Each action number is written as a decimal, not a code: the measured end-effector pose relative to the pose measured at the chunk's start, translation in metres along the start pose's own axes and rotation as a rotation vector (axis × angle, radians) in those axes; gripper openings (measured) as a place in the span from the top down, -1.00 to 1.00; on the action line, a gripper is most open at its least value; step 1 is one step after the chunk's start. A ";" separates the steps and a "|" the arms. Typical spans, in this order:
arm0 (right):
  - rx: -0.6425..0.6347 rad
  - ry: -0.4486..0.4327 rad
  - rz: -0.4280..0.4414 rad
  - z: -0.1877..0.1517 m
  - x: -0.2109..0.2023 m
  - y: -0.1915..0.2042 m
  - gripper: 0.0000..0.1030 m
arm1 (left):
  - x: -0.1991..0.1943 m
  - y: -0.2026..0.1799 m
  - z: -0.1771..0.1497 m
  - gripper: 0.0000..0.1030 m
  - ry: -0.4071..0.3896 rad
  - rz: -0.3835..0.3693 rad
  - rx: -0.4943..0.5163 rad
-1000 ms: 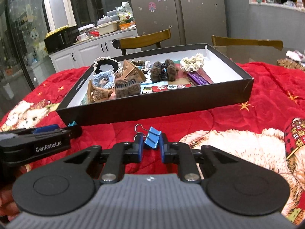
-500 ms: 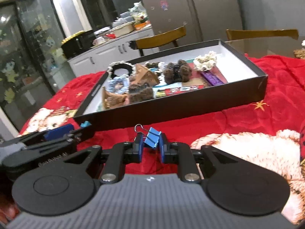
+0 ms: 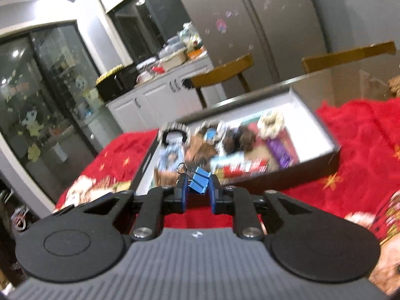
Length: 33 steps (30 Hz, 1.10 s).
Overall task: Organize objects
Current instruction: 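Carry the blue binder clip over the black box and lower it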
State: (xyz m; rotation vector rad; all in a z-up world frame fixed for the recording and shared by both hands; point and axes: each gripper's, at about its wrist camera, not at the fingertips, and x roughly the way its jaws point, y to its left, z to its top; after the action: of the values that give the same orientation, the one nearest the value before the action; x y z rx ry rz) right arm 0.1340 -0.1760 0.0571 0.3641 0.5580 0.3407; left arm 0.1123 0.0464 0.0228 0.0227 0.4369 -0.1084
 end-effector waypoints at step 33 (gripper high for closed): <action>0.336 0.086 -0.081 0.139 0.144 -0.142 0.61 | 0.188 -0.086 0.170 -0.08 0.124 -0.077 -0.205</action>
State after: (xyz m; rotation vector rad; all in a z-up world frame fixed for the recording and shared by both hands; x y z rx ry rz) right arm 0.3581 -0.2761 0.0424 0.6506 0.7142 0.1840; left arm 0.3434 -0.0656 0.0970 -0.1901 0.5715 -0.1376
